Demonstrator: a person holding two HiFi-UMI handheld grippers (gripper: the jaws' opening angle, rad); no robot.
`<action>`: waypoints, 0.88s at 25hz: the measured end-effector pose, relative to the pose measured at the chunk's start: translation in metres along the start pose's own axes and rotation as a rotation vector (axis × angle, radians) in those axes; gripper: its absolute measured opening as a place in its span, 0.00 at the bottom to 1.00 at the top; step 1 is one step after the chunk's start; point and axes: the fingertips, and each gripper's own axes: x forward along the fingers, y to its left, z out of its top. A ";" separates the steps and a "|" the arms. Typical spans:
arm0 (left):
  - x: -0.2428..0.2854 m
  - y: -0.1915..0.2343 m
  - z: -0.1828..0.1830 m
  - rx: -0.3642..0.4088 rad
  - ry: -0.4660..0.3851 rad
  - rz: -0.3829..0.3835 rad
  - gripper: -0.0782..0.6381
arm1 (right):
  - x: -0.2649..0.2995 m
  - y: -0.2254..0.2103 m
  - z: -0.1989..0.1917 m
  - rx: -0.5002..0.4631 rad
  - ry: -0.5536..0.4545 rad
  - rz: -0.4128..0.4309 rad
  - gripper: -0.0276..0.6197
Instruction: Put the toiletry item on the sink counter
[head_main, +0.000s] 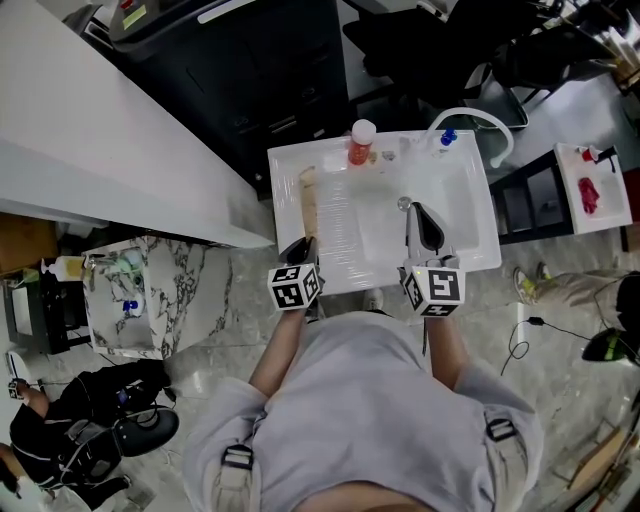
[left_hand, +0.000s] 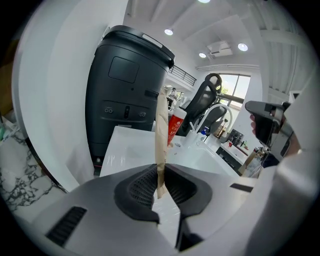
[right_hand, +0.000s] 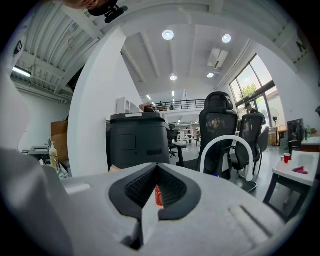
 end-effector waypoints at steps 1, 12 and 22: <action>0.002 0.000 -0.001 -0.001 0.004 -0.001 0.17 | -0.001 -0.001 0.001 0.000 -0.003 -0.001 0.05; 0.014 0.000 -0.019 -0.030 0.059 -0.013 0.17 | -0.007 -0.006 0.008 -0.008 -0.022 -0.012 0.05; 0.026 0.006 -0.040 -0.056 0.111 -0.009 0.17 | -0.013 -0.011 0.007 -0.008 -0.018 -0.020 0.05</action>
